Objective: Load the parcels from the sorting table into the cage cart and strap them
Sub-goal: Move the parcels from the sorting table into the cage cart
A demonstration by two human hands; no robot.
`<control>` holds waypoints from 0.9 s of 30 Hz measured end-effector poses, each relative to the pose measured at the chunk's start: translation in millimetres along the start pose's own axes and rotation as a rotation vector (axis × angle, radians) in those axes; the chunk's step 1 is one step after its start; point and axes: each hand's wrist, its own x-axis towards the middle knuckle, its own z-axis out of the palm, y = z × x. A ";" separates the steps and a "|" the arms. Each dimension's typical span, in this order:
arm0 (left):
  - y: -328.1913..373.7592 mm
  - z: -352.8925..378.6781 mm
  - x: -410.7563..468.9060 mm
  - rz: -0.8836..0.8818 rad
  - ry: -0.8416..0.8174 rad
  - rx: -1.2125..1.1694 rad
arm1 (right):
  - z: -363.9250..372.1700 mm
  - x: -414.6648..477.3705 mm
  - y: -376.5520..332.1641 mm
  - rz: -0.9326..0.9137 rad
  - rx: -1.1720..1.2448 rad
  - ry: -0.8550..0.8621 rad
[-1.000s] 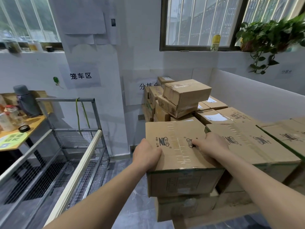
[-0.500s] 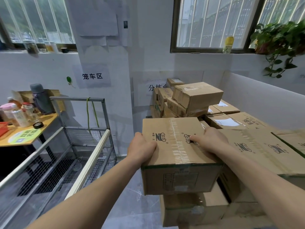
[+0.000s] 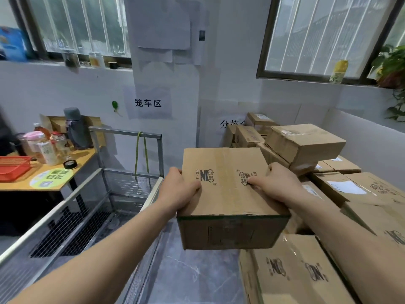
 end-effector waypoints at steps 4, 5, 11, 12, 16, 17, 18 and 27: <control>-20.0 -44.7 47.4 0.043 0.026 -0.043 | 36.5 34.7 -60.8 -0.067 0.063 0.020; -25.1 -55.1 58.1 0.052 0.034 -0.037 | 45.0 41.3 -75.8 -0.082 0.084 0.021; -56.2 -110.0 117.1 0.091 0.103 0.028 | 99.0 81.2 -146.8 -0.173 0.135 0.011; -61.5 -118.2 126.6 0.086 0.117 0.037 | 107.5 89.3 -158.0 -0.192 0.146 0.002; -80.5 -145.3 169.4 0.050 0.175 0.059 | 141.0 129.3 -199.3 -0.244 0.169 -0.030; -85.2 -150.4 180.5 0.035 0.192 0.060 | 149.6 141.0 -208.9 -0.258 0.181 -0.045; -89.9 -155.0 191.9 0.019 0.209 0.061 | 158.9 153.8 -218.3 -0.275 0.195 -0.061; -126.5 -181.0 306.1 -0.112 0.390 0.025 | 244.7 291.0 -301.7 -0.427 0.297 -0.284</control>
